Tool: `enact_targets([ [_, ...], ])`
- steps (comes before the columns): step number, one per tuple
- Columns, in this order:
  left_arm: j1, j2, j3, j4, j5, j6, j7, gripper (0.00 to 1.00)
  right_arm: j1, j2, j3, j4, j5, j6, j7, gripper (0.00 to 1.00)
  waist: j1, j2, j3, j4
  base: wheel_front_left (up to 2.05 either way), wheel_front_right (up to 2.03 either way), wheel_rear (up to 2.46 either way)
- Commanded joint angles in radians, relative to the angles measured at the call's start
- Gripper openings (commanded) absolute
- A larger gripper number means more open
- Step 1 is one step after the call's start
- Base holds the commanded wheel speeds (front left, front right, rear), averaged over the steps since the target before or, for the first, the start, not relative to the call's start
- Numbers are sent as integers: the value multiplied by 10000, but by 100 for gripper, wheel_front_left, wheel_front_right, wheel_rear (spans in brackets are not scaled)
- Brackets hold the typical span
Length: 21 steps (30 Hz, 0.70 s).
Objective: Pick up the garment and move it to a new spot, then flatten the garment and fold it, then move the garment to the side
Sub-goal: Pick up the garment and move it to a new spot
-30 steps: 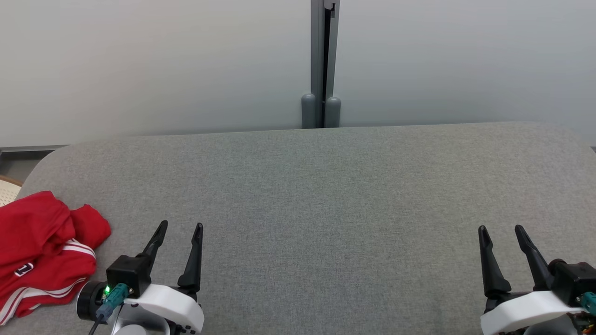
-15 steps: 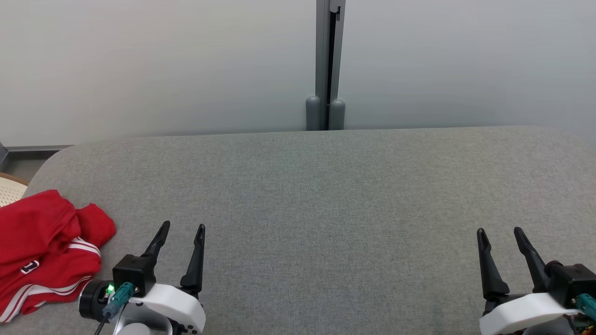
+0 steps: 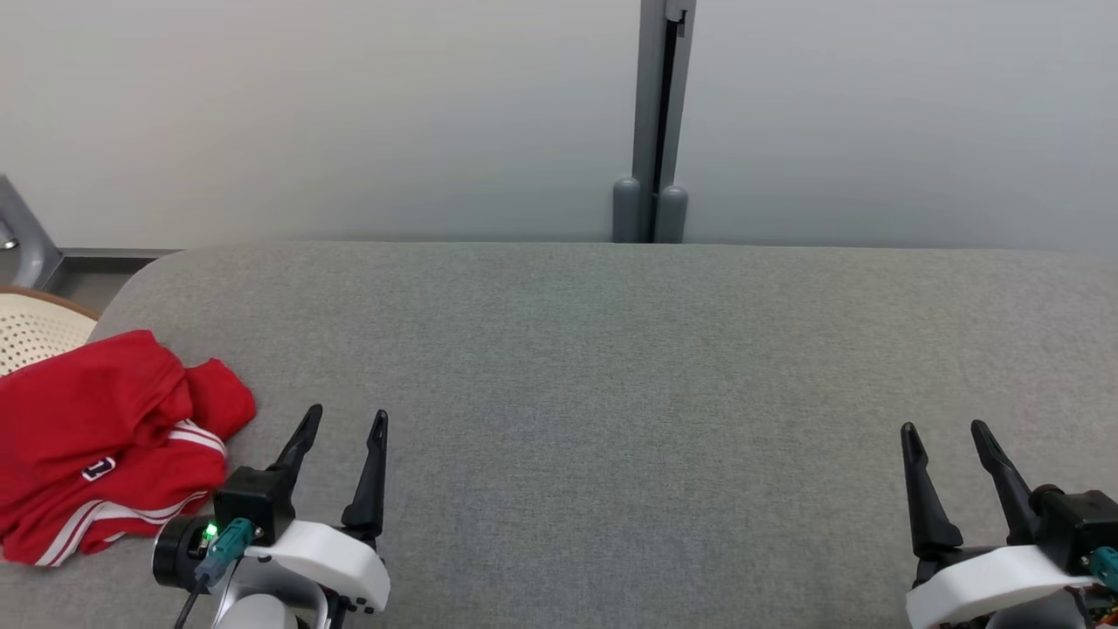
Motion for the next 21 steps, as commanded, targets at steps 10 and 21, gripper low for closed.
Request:
enact_targets([
  [10, -323, 124, 367, -241, 101, 232, -2, 100, -145, -41, 294, -352, -69, 0, 148, 100, 0, -1, 174, 1877, 0, 0, 0],
  [21, -118, 221, 754, -490, 99, 332, -2, 100, -337, 3, 658, -664, -143, 0, 341, 100, 0, -1, 367, 3823, 0, 0, 0],
])
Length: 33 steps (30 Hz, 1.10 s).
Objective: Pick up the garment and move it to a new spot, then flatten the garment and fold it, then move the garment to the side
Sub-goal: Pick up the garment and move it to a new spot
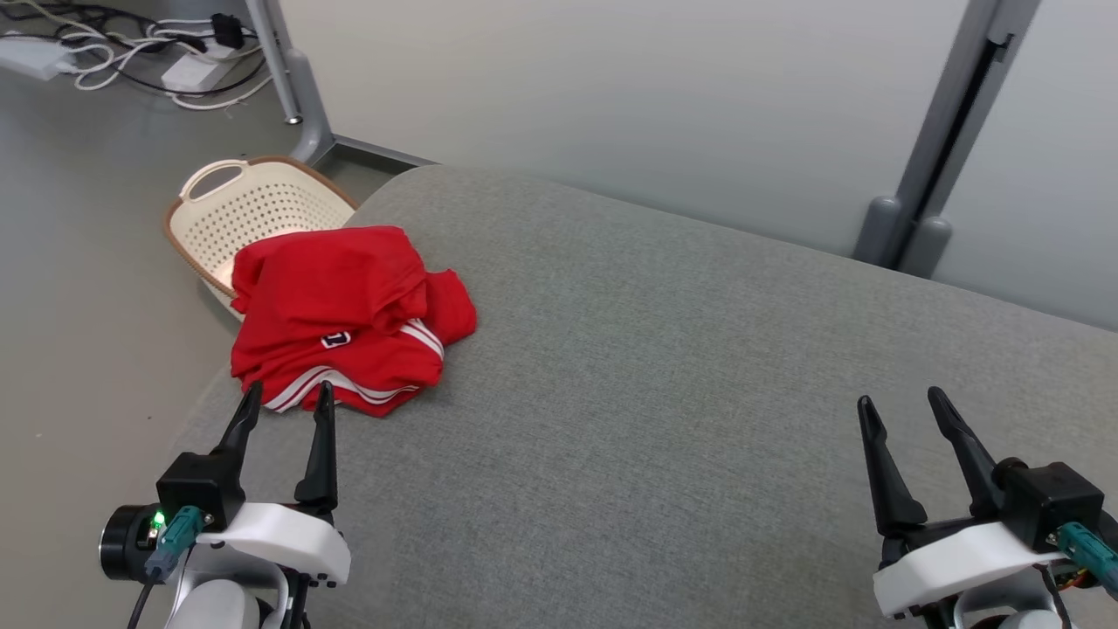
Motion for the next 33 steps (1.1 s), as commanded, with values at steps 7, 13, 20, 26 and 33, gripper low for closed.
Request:
enact_targets([
  [7, 191, -35, 270, -255, -64, 76, -2, 100, -274, -12, 111, 75, -77, -3, 81, 100, 0, 0, 270, 583, 0, 0, 0],
  [13, 163, -96, 316, -282, -5, 54, -2, 100, -336, -20, 133, 139, -32, -3, 117, 100, 0, 0, 293, 594, 0, 0, 0],
  [20, -407, -175, 98, 130, -82, -107, -2, 100, -313, -60, 23, -87, -102, -3, 243, 100, 0, 0, 578, 507, 0, 0, 0],
  [26, -1412, -243, 60, 1011, -444, -170, -3, 100, -846, -333, 229, -551, -202, -3, 561, 100, 0, 0, 1579, 0, 0, 0, 0],
  [33, -3379, -244, 450, 3237, -1023, -150, -3, 100, -1650, -720, 305, -1058, -163, -3, 891, 100, 0, 0, 3156, -797, 0, 0, 0],
])
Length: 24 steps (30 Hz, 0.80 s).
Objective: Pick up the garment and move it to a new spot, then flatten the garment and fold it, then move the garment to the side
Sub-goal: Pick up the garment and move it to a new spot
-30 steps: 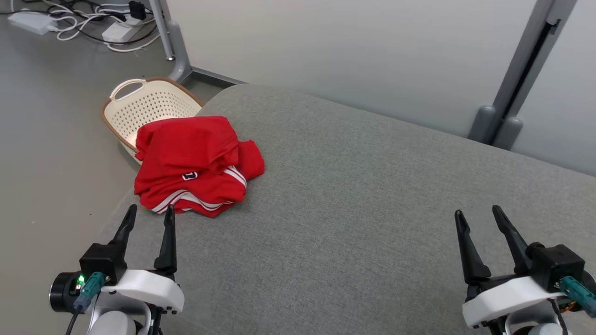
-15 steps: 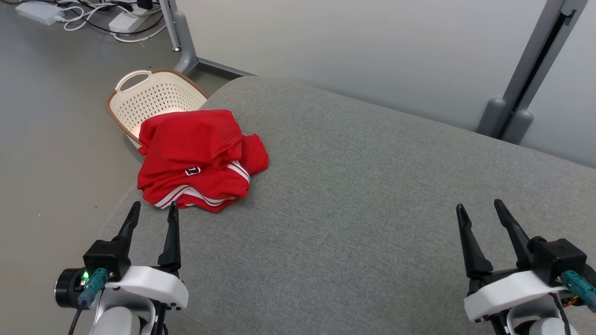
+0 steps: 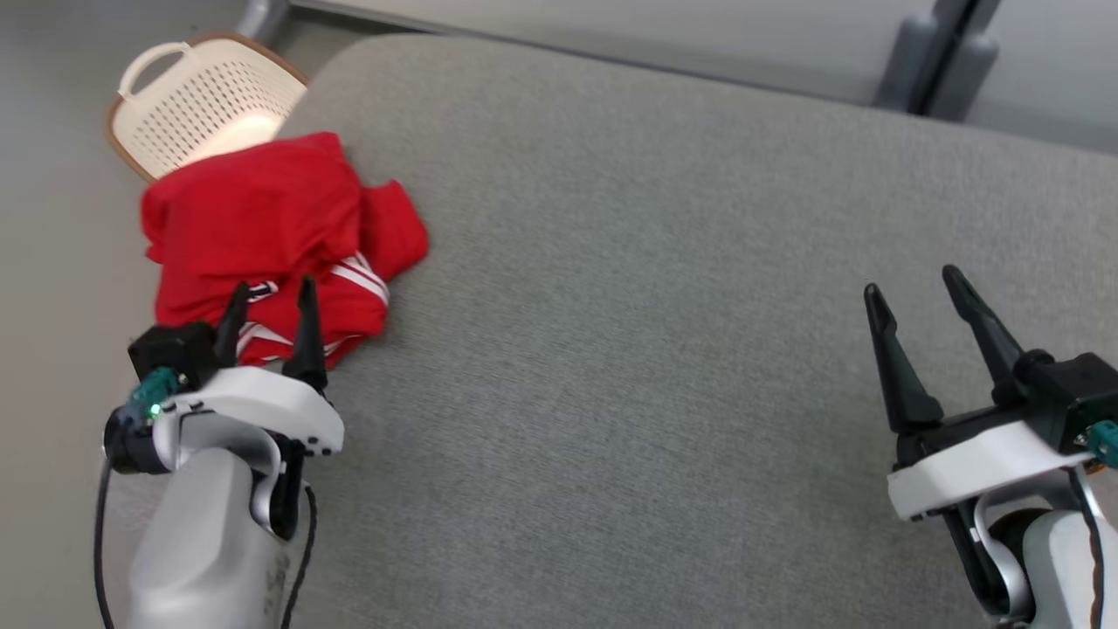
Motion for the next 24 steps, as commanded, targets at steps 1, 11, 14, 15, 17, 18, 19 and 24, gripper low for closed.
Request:
enact_targets([
  [1, -424, 108, 122, 315, -124, -6, -5, 100, -169, -97, -53, -68, 50, -3, 47, 100, 0, 0, 852, -621, 0, 0, 0],
  [11, -1982, 763, 869, 2604, -467, -7, -5, 40, -426, -321, -180, -32, 131, -3, -49, 100, 0, 0, 1521, -972, 0, 0, 0],
  [14, -1991, 867, 1101, 2357, -456, -15, -5, 0, -433, -333, -245, -16, 140, -3, -58, 100, 0, 0, 1492, -947, 0, 0, 0],
  [15, -1931, 878, 1166, 2182, -400, -2, -5, 0, -401, -329, -281, 9, 144, -3, -77, 100, 0, 0, 1445, -916, 0, 0, 0],
  [17, -1724, 857, 1292, 1795, -285, 11, -4, 0, -315, -269, -348, 37, 194, -3, -88, 100, 0, 0, 1338, -871, 0, 0, 0],
  [18, -1645, 862, 1350, 1517, -205, 19, -4, 0, -298, -270, -366, 52, 170, -3, -96, 100, 0, 0, 1276, -859, 0, 0, 0],
  [19, -1527, 847, 1426, 1239, -138, 32, -4, 0, -269, -234, -380, 67, 186, -3, -114, 100, 0, 0, 1189, -844, 0, 0, 0],
  [24, -794, 741, 1682, -446, 367, 152, -4, 0, -39, -65, -447, 253, 255, -3, -255, 100, 0, 0, 528, -812, 0, 0, 0],
])
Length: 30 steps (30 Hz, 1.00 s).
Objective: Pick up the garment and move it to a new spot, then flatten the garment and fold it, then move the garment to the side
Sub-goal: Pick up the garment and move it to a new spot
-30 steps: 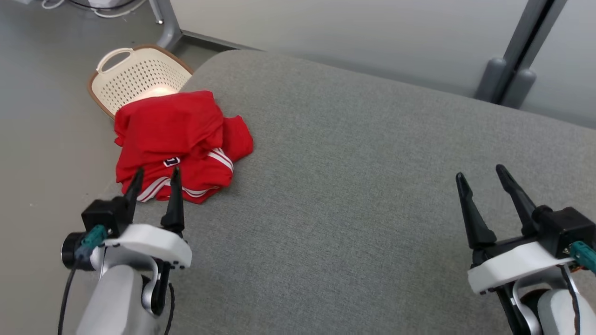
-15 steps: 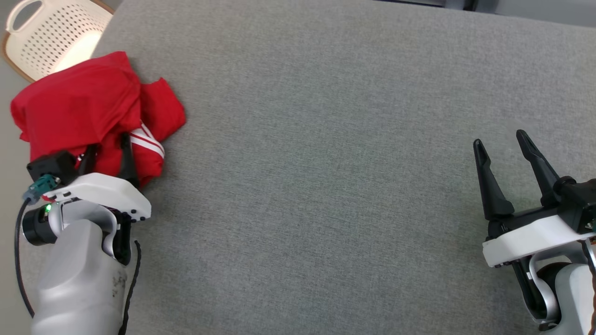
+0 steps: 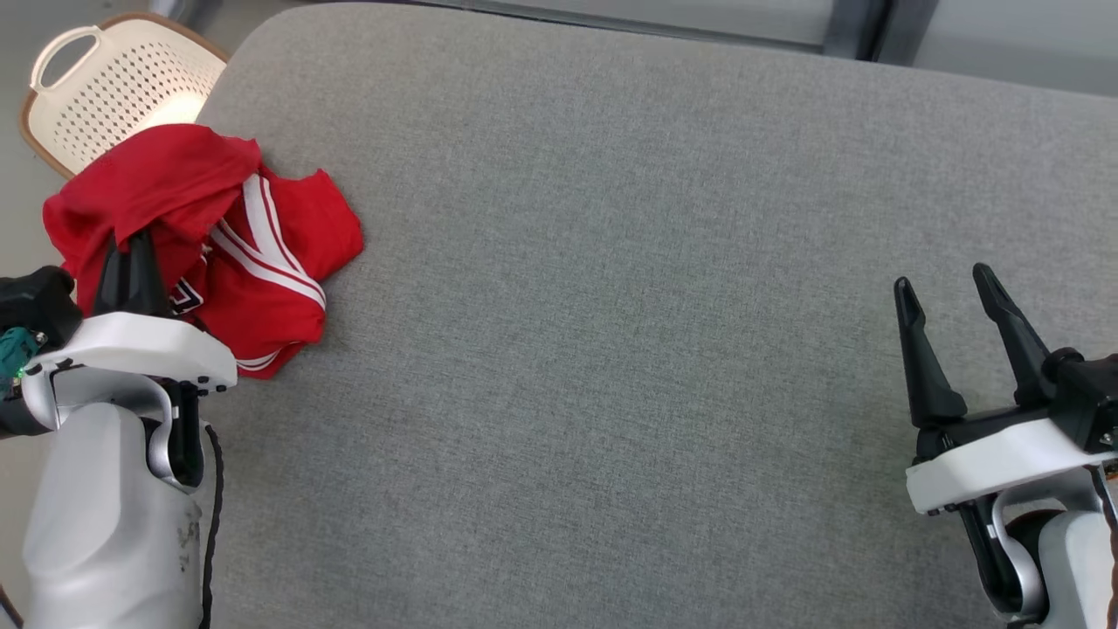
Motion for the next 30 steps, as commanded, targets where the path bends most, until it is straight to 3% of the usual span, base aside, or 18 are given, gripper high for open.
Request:
enact_targets([
  [1, 266, -38, 54, -444, 160, 45, -2, 0, 130, 50, -58, 53, 78, -3, -109, 100, 0, 0, -416, 14, 0, 0, 0],
  [9, 1887, -406, -477, -3401, 852, -121, -3, 0, 733, 403, -130, 299, 150, -3, -298, 100, 0, 0, -1604, -205, 0, 0, 0],
  [16, 2980, -657, -1667, -4792, 919, -266, 176, 0, 1085, 637, -190, 281, 148, -3, -318, 100, 0, 0, -2097, -752, 0, 0, 0],
  [21, 3549, -731, -3076, -5158, 625, -400, 825, 0, 1196, 756, -75, 311, 250, -3, -346, 100, 0, 0, -2262, -1667, 0, 0, 0],
  [30, 2566, -754, -6165, -4715, -420, -407, 1108, 0, 757, 900, 184, 382, 347, -2, -516, 100, 0, 0, -1475, -4289, 0, 0, 0],
])
